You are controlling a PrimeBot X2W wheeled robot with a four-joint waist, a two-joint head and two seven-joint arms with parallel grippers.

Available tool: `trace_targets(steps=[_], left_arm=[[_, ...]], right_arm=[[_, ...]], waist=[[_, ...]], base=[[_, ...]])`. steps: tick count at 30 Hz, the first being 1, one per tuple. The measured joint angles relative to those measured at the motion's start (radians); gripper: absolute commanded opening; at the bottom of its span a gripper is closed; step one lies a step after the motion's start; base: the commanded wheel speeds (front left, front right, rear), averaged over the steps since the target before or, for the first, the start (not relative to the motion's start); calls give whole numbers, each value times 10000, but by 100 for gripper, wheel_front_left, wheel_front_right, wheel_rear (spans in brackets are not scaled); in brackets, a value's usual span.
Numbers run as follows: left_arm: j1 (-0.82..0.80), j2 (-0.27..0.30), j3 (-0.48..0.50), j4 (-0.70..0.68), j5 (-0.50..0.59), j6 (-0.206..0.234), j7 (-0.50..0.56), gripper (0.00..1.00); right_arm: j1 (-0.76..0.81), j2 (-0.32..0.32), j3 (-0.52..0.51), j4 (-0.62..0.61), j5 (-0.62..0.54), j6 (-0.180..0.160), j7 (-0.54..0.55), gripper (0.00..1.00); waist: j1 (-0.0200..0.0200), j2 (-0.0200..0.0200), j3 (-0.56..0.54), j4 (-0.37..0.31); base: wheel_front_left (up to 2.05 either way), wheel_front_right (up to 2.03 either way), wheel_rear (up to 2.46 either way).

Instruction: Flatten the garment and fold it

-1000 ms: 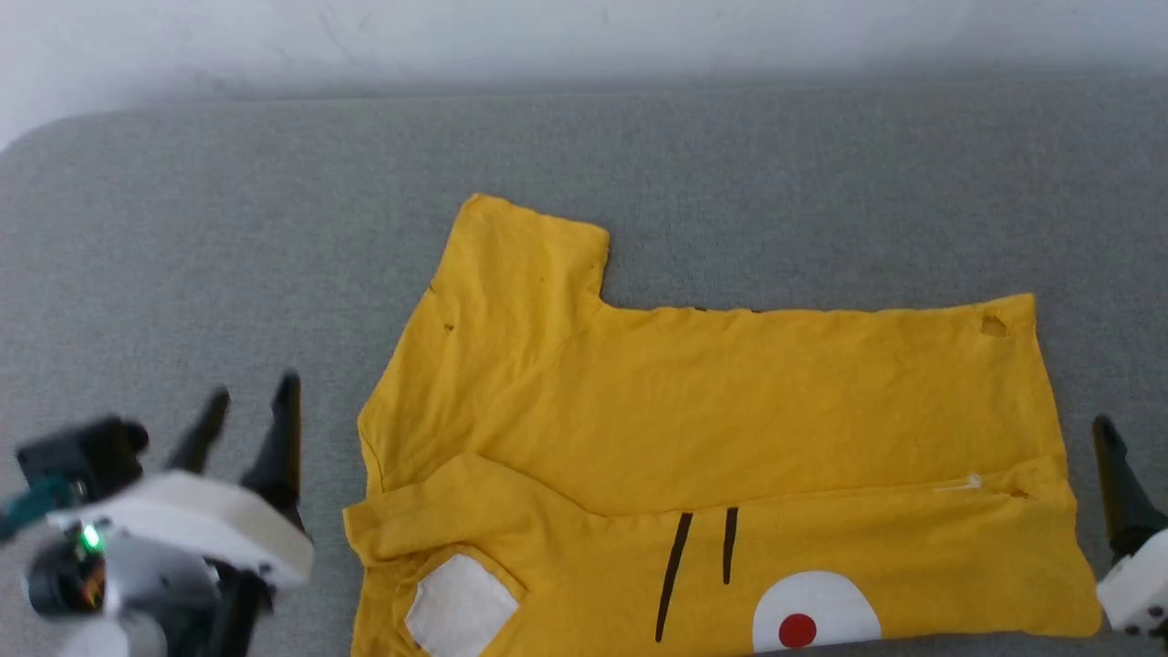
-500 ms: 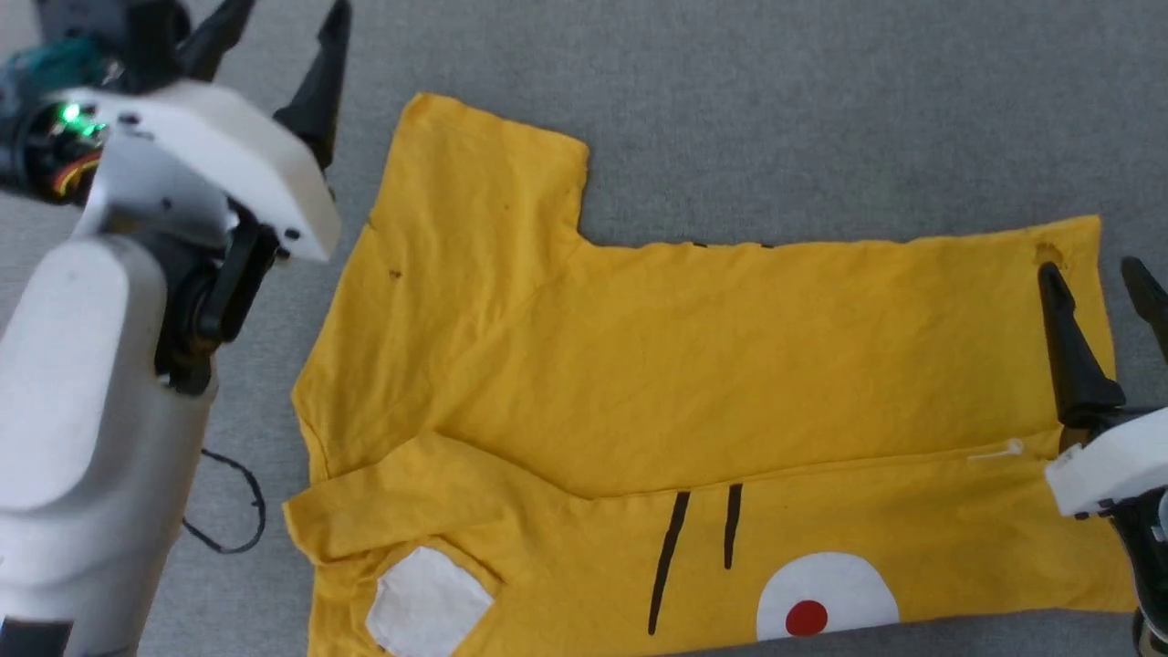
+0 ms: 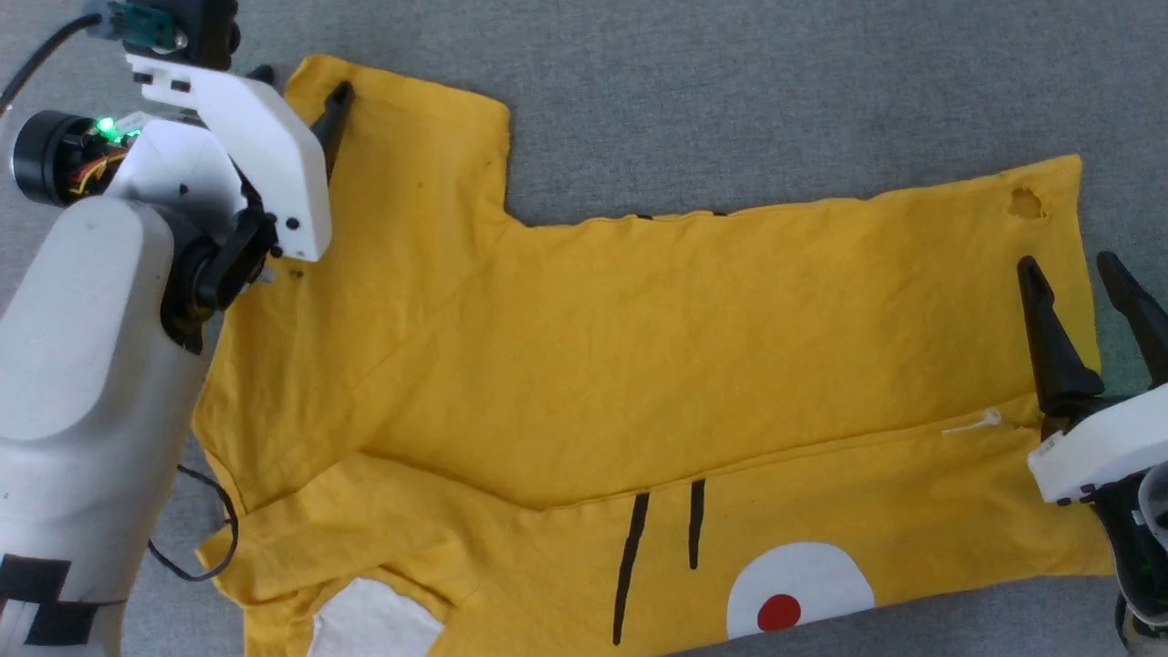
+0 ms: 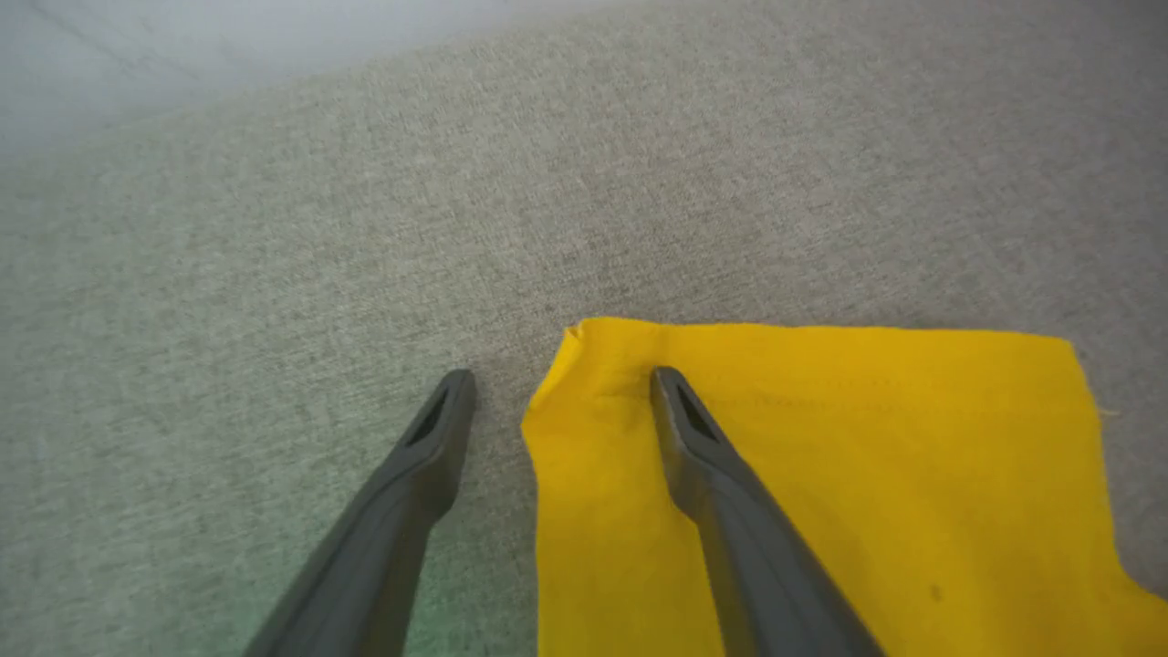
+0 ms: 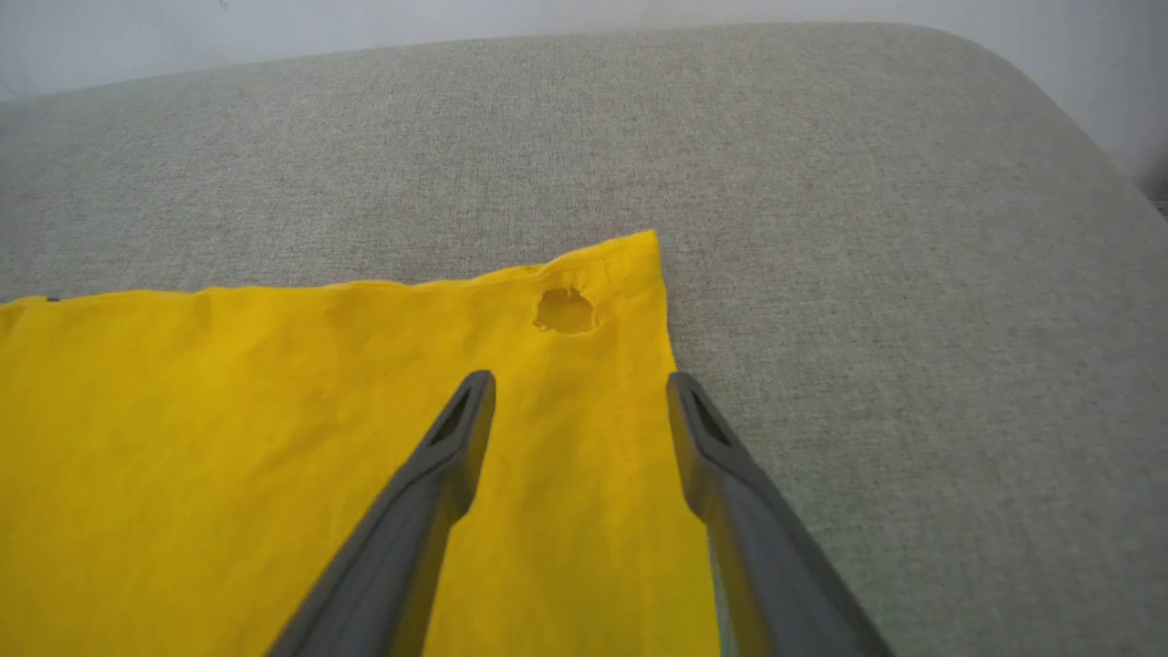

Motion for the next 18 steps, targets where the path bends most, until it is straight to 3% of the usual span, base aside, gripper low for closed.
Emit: trace_targets(steps=[2,3,10,18], left_arm=[[-14,77,-86,144,-2,-84,257,100],[-75,146,-92,142,-2,-104,360,0],[-149,136,-104,215,0,-138,-10,0],[331,56,-140,244,-105,-59,-288,0]], right_arm=[[-75,-25,-2,61,10,0,-52,100],[-94,-35,0,73,21,0,-58,100],[-392,-330,94,17,121,0,-19,100],[-1714,-1517,-42,-13,456,0,1030,100]], waist=[[0,0,104,-89],[-2,0,148,-123],[-1,0,105,-166],[-3,0,-379,47]], base=[[0,0,0],[0,0,0],[0,0,0],[0,0,0]])
